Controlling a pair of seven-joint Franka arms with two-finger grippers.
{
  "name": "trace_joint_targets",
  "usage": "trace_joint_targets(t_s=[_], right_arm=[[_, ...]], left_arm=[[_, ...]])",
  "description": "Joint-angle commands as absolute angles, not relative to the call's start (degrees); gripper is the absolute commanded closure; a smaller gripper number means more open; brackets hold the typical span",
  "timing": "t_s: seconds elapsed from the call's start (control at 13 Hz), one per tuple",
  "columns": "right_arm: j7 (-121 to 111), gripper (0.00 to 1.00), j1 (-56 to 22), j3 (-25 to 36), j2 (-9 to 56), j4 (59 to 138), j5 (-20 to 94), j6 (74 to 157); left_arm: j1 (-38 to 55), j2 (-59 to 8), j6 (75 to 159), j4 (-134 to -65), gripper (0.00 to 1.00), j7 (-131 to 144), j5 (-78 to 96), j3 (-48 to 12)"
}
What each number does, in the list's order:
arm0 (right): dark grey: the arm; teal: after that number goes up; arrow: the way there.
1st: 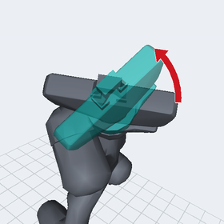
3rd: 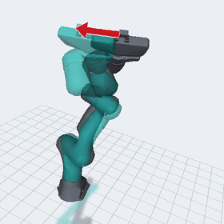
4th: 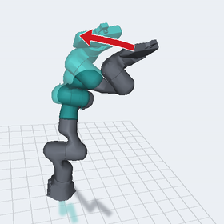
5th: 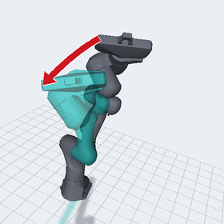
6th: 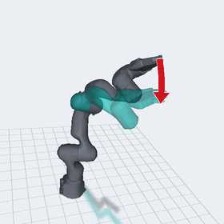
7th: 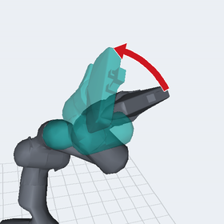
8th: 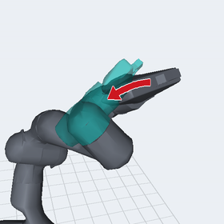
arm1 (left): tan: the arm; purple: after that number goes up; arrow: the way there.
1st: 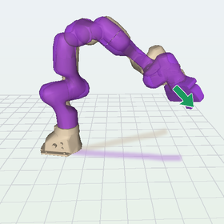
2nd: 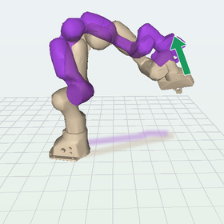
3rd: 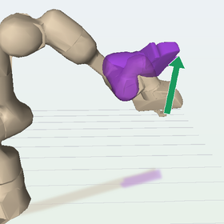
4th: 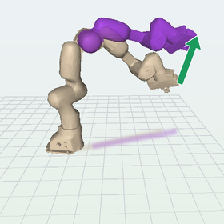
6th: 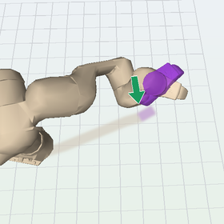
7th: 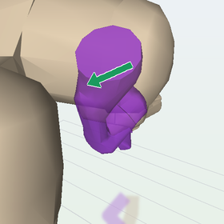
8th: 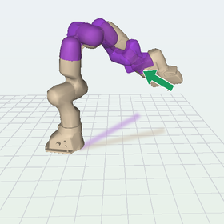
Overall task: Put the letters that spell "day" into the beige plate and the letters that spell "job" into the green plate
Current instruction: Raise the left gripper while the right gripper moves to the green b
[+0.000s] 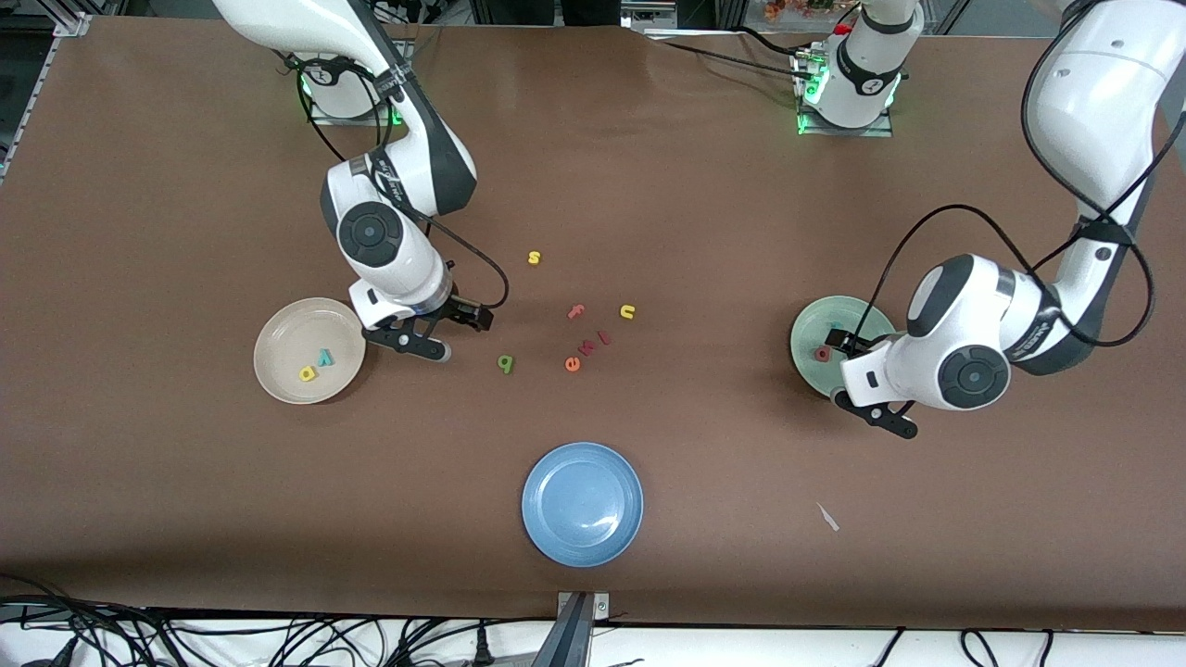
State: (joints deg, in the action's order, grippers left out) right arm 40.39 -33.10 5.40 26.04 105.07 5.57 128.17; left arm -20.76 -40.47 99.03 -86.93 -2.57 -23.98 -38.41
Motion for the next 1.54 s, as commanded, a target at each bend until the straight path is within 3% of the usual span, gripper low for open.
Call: trace_joint_targets(t_s=[0.0,0.31,1.0,1.15,1.46], right_arm=[[40.3,0.00,-32.8,4.8,30.0,100.2,6.0,127.7],[39.4,0.00,-32.9,4.4,34.8,95.1,5.8,127.7],[38.7,0.00,-34.1,4.4,39.4,93.2,6.1,131.7],[41.3,0.00,-34.2,4.4,40.3,93.1,6.0,132.0],[42.5,0.00,-34.2,4.3,42.1,91.8,6.0,132.0]], left_arm=[[-20.3,-36.5,96.9,-83.7,0.00,-2.1,-23.2,-40.9],[-22.1,-33.5,95.5,-79.0,0.00,-2.9,-23.1,-41.4],[-28.5,-26.7,90.1,-75.1,0.00,-2.9,-11.2,-40.0],[-28.6,-24.0,88.9,-75.1,0.00,-2.9,-5.1,-35.8],[-19.7,-20.1,88.9,-75.8,0.00,-2.5,5.7,-20.2]])
